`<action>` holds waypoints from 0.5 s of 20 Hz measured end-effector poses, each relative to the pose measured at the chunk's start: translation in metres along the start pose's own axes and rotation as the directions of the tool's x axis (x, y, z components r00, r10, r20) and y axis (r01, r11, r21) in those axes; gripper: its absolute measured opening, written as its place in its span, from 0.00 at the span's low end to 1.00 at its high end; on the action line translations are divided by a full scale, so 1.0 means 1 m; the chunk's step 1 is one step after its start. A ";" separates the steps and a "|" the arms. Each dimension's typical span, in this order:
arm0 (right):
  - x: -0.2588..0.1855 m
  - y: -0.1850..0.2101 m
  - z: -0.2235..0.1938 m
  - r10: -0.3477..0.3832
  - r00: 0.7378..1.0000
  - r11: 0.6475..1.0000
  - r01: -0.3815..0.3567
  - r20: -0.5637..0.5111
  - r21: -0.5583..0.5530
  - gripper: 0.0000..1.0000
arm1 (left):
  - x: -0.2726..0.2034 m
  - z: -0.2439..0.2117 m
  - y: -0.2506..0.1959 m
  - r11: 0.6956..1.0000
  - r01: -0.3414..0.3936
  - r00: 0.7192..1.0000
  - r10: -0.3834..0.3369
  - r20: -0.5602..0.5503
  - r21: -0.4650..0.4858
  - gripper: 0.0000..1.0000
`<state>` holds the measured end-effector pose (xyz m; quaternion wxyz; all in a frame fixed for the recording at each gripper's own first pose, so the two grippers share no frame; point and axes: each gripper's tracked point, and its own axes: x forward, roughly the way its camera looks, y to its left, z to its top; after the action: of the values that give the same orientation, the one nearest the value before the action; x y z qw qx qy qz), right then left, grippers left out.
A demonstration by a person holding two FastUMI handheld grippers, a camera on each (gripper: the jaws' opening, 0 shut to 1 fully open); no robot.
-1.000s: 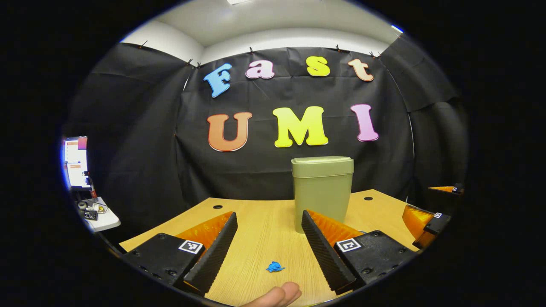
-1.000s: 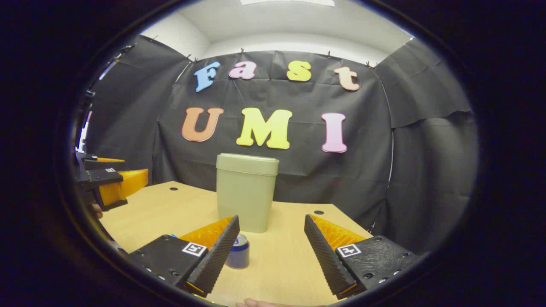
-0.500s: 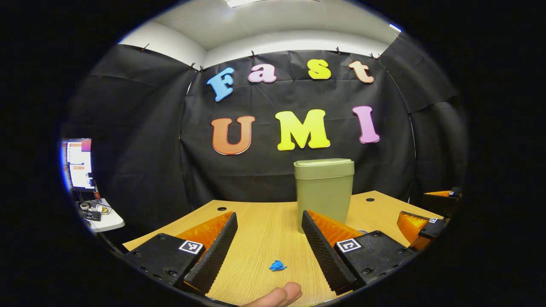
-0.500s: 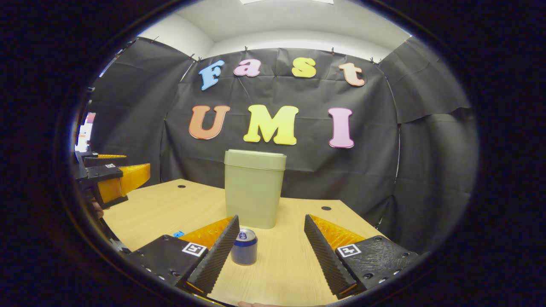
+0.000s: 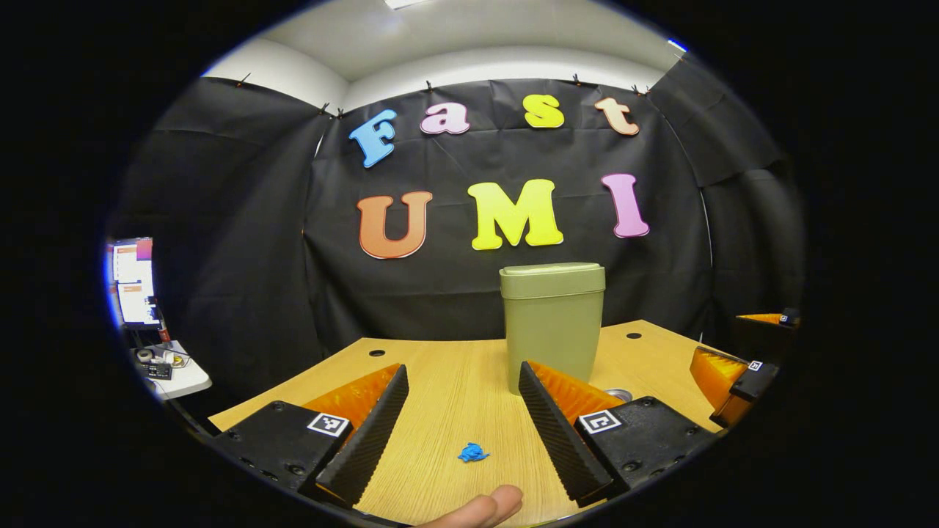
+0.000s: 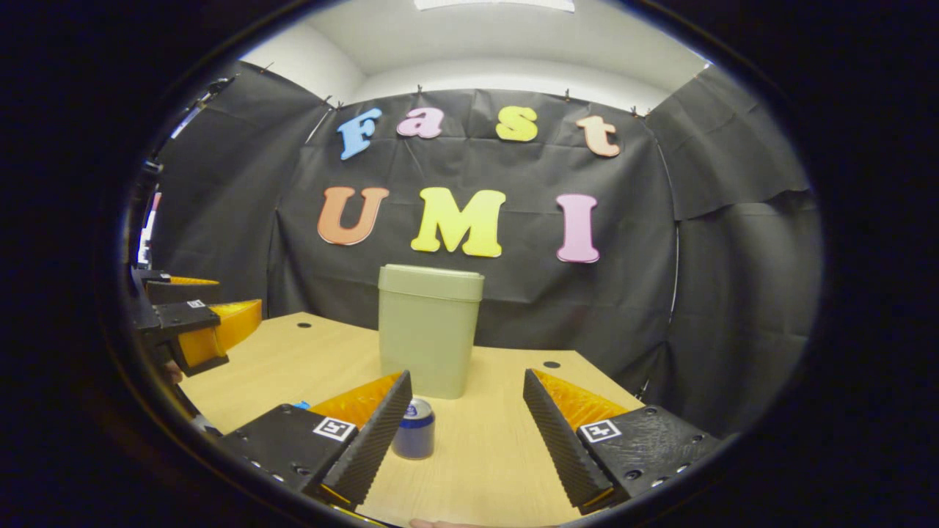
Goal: Press the lid of the desktop garbage bin to open it, pick up the crumpled paper on the desktop and throw it into the bin, then pick up the pop can on the desktop and drop it into the bin, and finally close the garbage bin lid.
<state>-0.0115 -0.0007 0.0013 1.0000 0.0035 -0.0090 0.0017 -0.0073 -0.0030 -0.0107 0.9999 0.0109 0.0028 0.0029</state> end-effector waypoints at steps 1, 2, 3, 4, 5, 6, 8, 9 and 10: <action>-0.001 -0.001 0.001 -0.003 1.000 1.000 0.003 0.004 0.003 0.98 | -0.001 0.000 0.000 1.000 -0.001 1.000 0.001 -0.002 0.001 0.98; -0.001 -0.001 0.002 -0.007 1.000 1.000 0.007 0.006 0.006 0.97 | -0.001 -0.001 0.001 1.000 -0.004 1.000 0.004 -0.002 0.001 0.98; -0.002 -0.003 0.003 -0.010 1.000 1.000 0.010 0.010 0.012 0.98 | -0.002 -0.001 0.001 1.000 -0.006 1.000 0.006 -0.001 0.001 0.98; -0.002 -0.003 0.005 -0.011 1.000 1.000 0.010 0.012 0.016 0.98 | -0.001 -0.001 0.001 1.000 -0.005 1.000 0.005 -0.002 0.002 0.98; -0.003 -0.002 0.004 -0.010 1.000 1.000 0.010 0.012 0.017 0.95 | -0.001 -0.002 0.001 1.000 -0.003 1.000 0.003 -0.004 0.004 0.98; -0.003 -0.002 0.006 -0.011 1.000 1.000 0.011 0.013 0.018 0.95 | 0.000 -0.002 0.001 1.000 -0.003 1.000 0.003 -0.006 0.006 0.98; -0.004 -0.003 0.010 -0.015 1.000 1.000 0.015 0.017 0.023 0.97 | 0.000 -0.002 0.003 1.000 -0.004 1.000 0.004 -0.007 0.010 0.98; -0.004 -0.001 0.013 -0.009 1.000 1.000 0.009 0.024 0.030 0.97 | -0.001 -0.003 0.004 1.000 -0.008 1.000 0.008 -0.008 0.009 0.98; -0.004 0.000 0.016 -0.010 1.000 0.999 0.009 0.024 0.034 0.98 | 0.000 -0.003 0.004 1.000 -0.008 1.000 0.008 -0.007 0.006 0.98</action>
<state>-0.0156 -0.0010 0.0172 0.9996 0.0207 -0.0213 -0.0030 -0.0076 0.0014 -0.0131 0.9999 0.0138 0.0064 0.0070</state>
